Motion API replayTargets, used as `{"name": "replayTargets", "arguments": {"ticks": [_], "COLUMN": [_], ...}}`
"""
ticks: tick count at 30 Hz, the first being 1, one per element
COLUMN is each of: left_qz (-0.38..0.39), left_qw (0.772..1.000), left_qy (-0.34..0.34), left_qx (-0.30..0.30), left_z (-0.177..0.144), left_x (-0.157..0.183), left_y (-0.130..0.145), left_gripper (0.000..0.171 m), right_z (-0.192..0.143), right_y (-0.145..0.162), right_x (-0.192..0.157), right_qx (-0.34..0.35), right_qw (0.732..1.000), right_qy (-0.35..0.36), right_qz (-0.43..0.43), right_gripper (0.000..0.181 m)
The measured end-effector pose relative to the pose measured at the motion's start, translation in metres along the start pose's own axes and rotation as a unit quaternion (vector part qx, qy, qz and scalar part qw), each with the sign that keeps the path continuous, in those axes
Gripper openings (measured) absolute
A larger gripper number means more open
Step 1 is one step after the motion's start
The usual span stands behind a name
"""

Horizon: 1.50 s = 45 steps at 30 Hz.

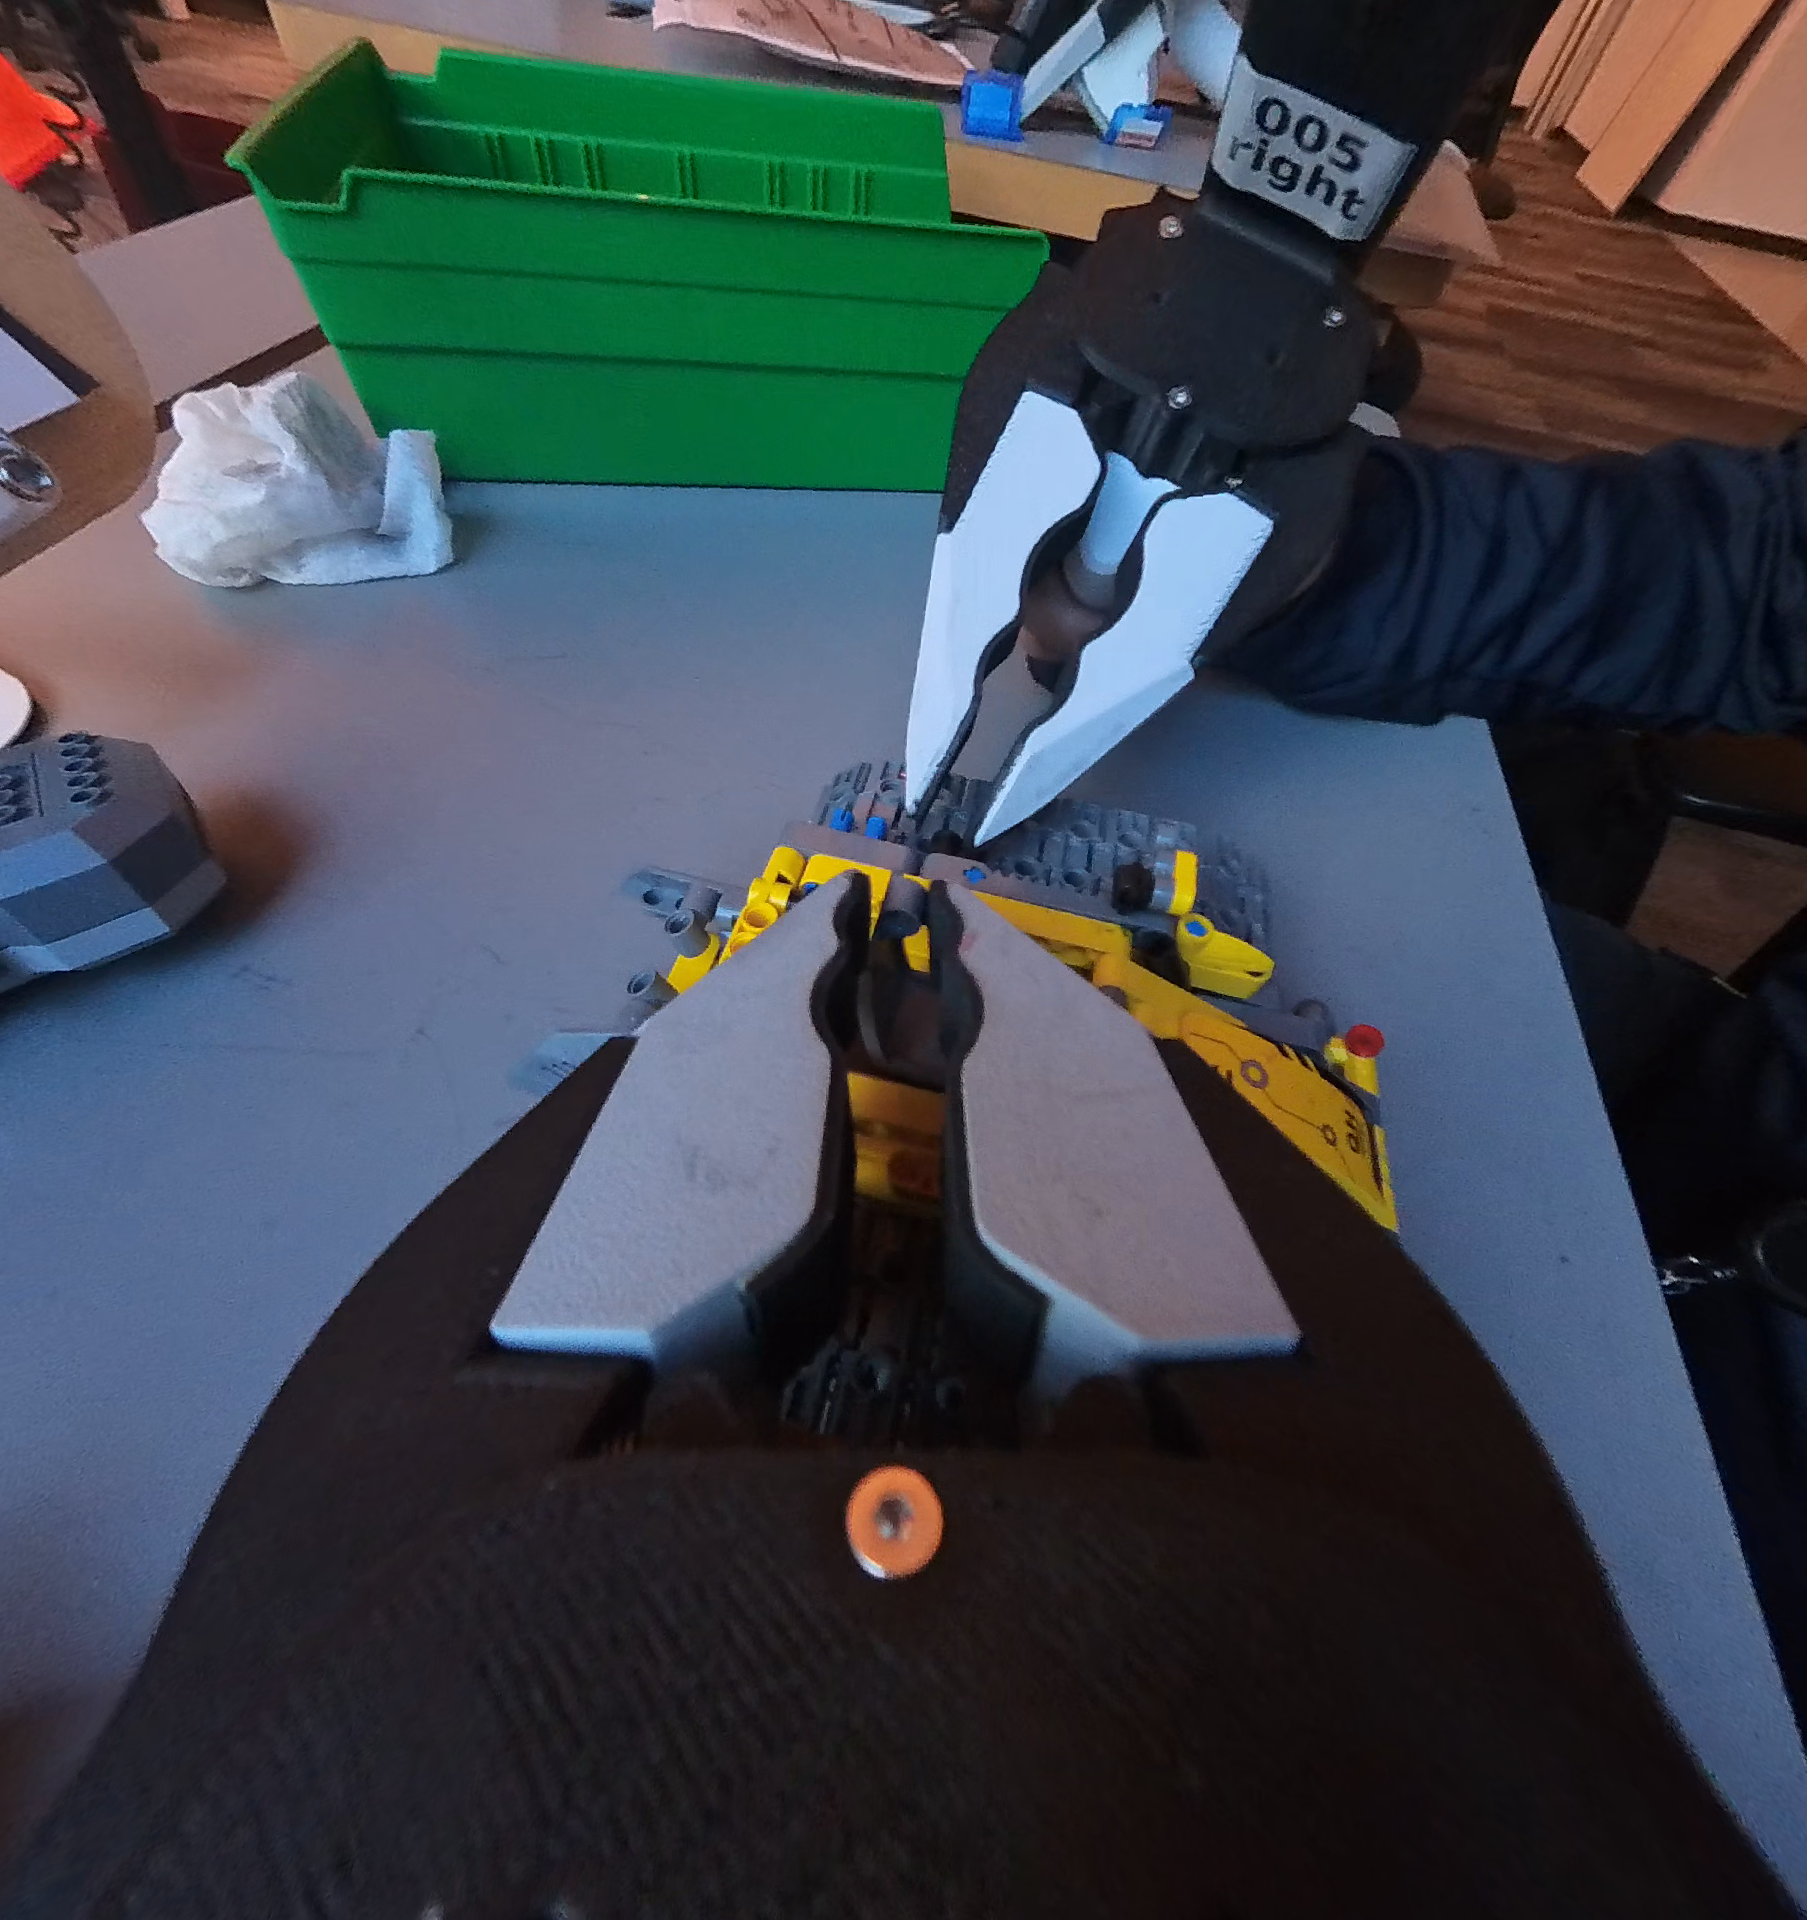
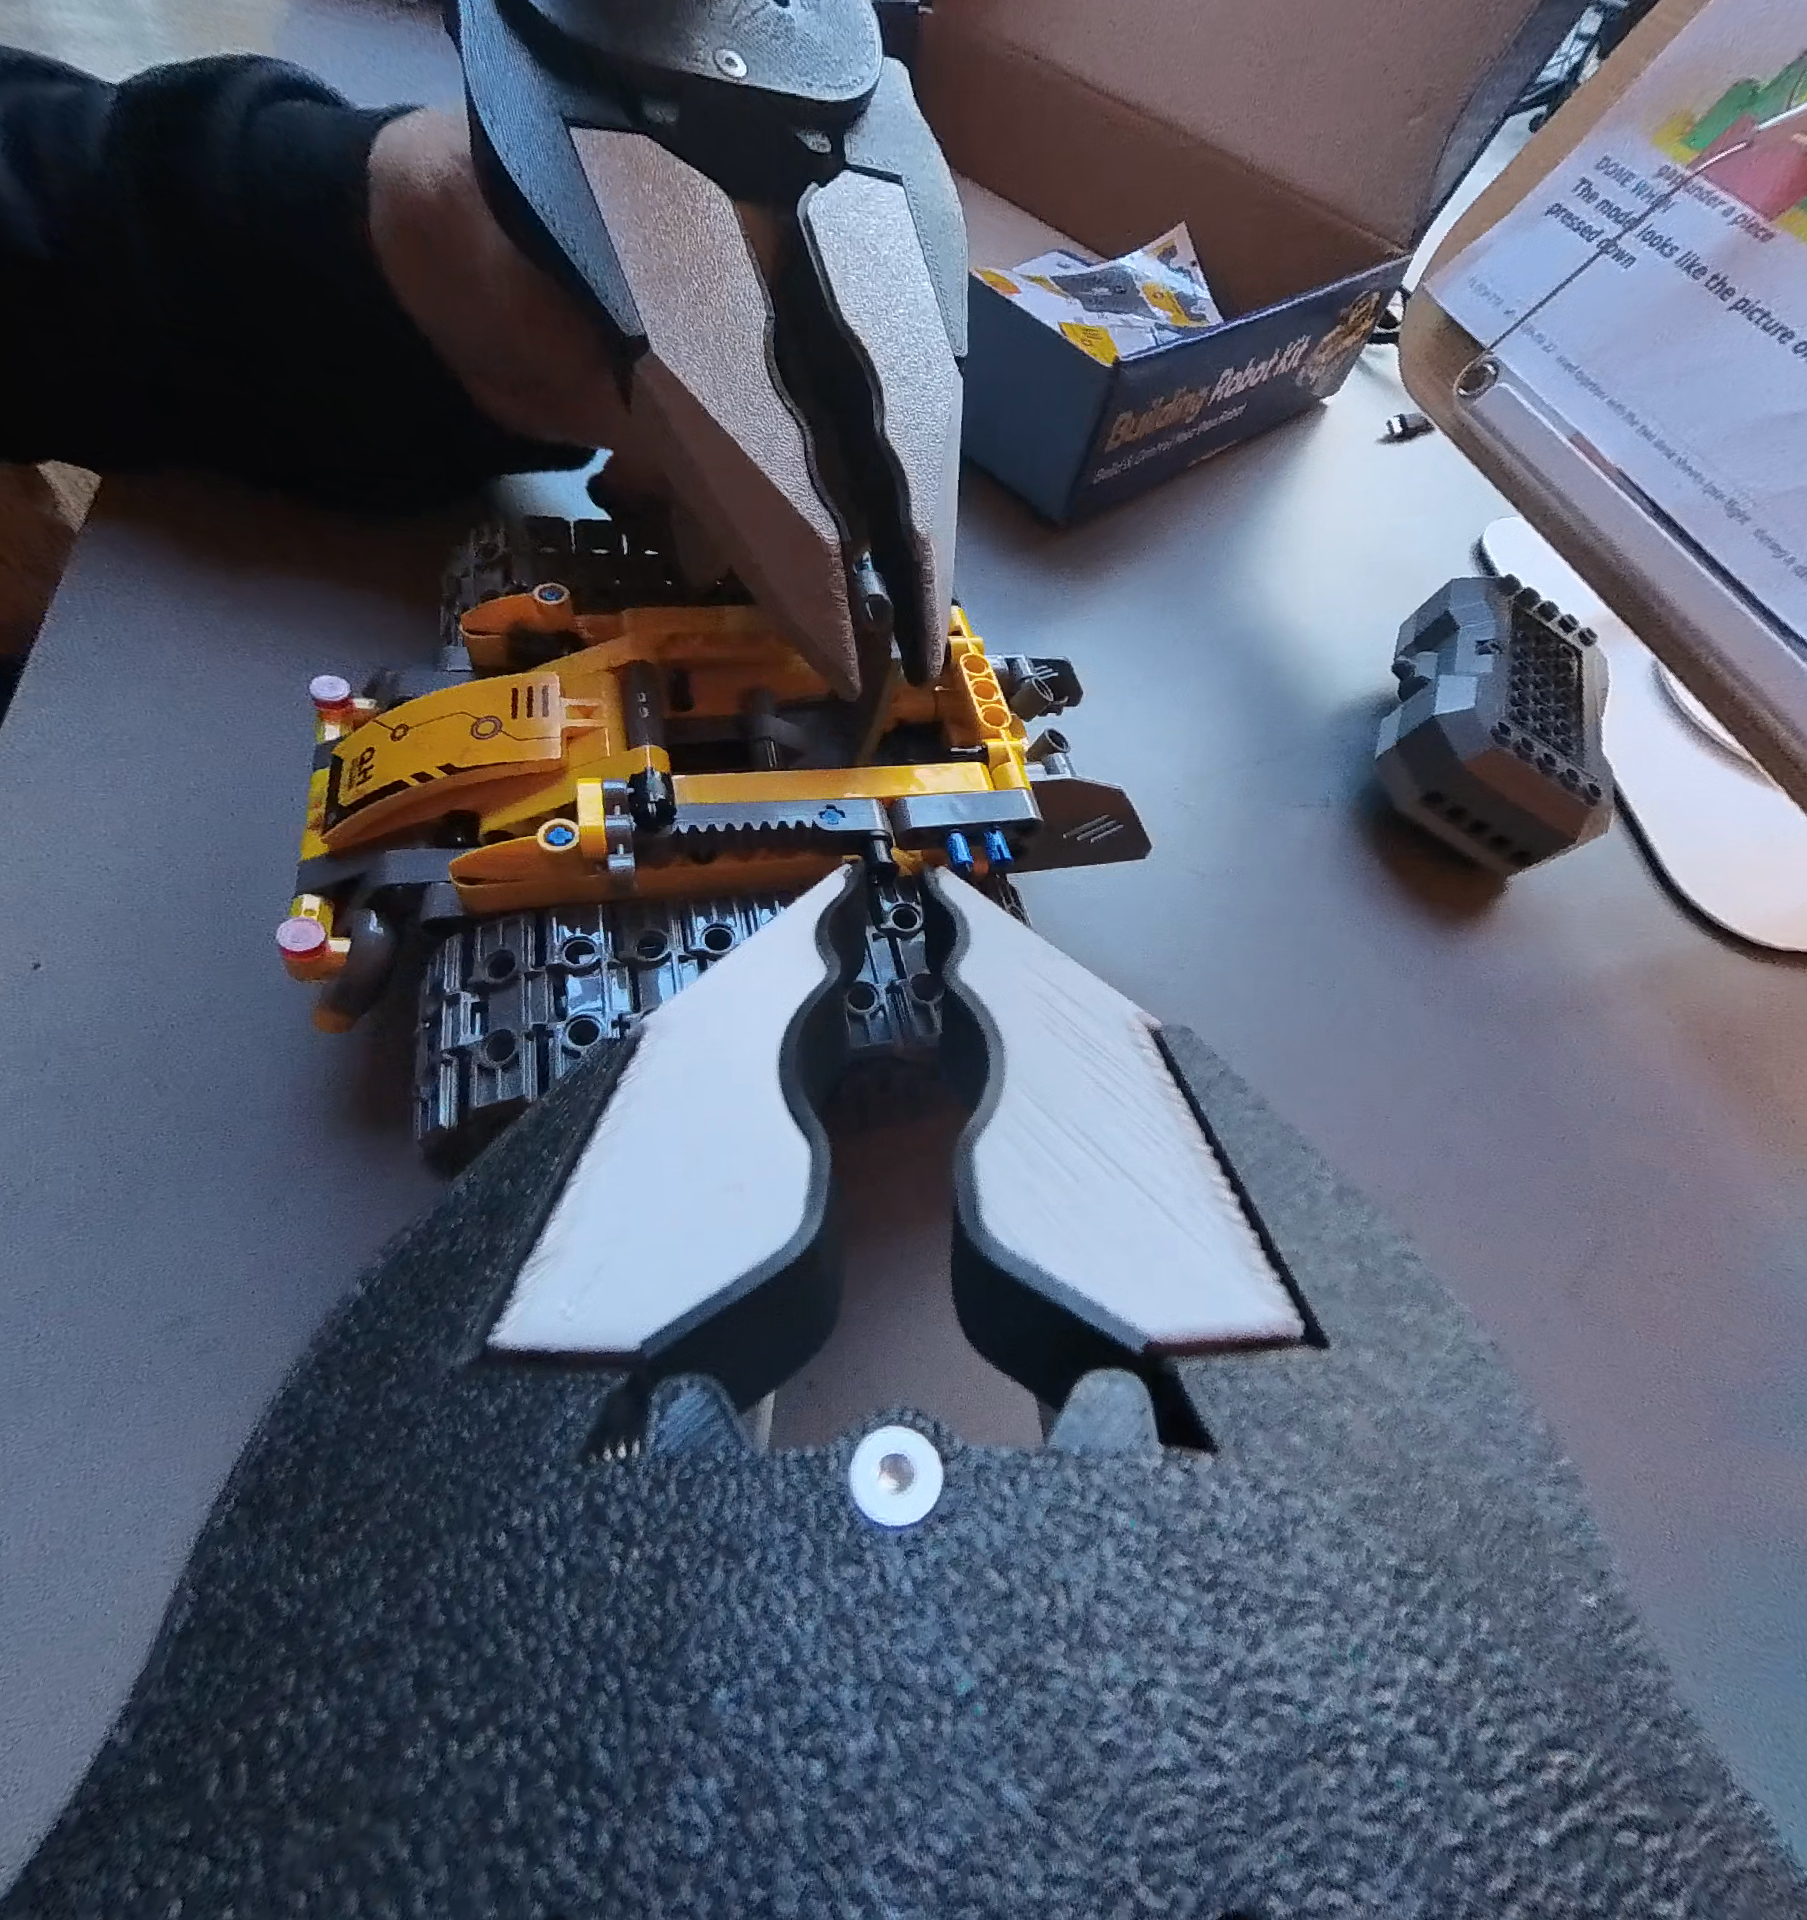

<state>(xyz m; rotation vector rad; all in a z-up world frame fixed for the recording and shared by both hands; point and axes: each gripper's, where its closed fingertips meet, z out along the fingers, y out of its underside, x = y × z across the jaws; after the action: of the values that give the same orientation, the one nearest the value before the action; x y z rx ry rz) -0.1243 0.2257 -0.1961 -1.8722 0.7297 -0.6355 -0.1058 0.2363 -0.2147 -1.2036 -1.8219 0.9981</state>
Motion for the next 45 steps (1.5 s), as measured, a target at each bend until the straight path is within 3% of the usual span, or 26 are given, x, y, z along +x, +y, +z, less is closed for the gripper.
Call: {"name": "replayTargets", "arguments": {"ticks": [2,5,6,12,14,18,22,27,36,45], "left_qz": [0.002,-0.007,-0.004,0.037,0.052,0.043,-0.014,-0.001,-0.056,-0.025], "left_qw": [1.000,0.995,0.995,0.998,0.998,0.997,0.999,0.999,0.998,0.999], "left_qy": [0.024,0.102,0.103,0.053,0.022,0.010,0.020,0.015,0.033,0.004], "left_qx": [-0.002,-0.007,-0.008,-0.010,0.011,0.057,0.022,-0.047,-0.027,-0.039], "left_z": [-0.001,-0.005,-0.005,-0.002,-0.005,-0.015,-0.011,0.003,0.005,0.005], "left_x": [0.008,0.031,0.032,0.022,0.015,0.007,-0.002,-0.001,-0.004,-0.006], "left_y": [0.000,0.001,0.001,-0.001,-0.010,-0.022,-0.007,0.017,0.016,0.016], "left_gripper": [0.011,0.035,0.031,0.017,0.028,0.034,0.056,0.063,0.064,0.051], "right_z": [0.000,-0.002,-0.002,-0.001,-0.002,-0.003,-0.008,-0.016,-0.007,-0.010], "right_y": [0.004,0.008,0.007,0.006,0.006,0.005,0.001,-0.007,0.000,-0.003], "right_x": [-0.003,-0.008,-0.010,-0.013,-0.013,-0.009,-0.002,0.007,0.001,-0.003], "right_qx": [-0.007,-0.013,-0.013,-0.009,-0.006,0.007,0.026,0.054,0.030,0.040], "right_qw": [1.000,0.999,0.999,0.999,0.999,0.999,0.999,0.996,0.998,0.997], "right_qy": [-0.011,-0.035,-0.042,-0.039,-0.041,-0.050,-0.044,-0.042,-0.045,-0.058], "right_qz": [-0.007,-0.006,-0.003,-0.028,-0.026,-0.002,0.018,0.054,0.042,0.043], "right_gripper": [0.008,0.007,0.007,0.004,0.004,0.009,0.008,0.007,0.007,0.006]}}
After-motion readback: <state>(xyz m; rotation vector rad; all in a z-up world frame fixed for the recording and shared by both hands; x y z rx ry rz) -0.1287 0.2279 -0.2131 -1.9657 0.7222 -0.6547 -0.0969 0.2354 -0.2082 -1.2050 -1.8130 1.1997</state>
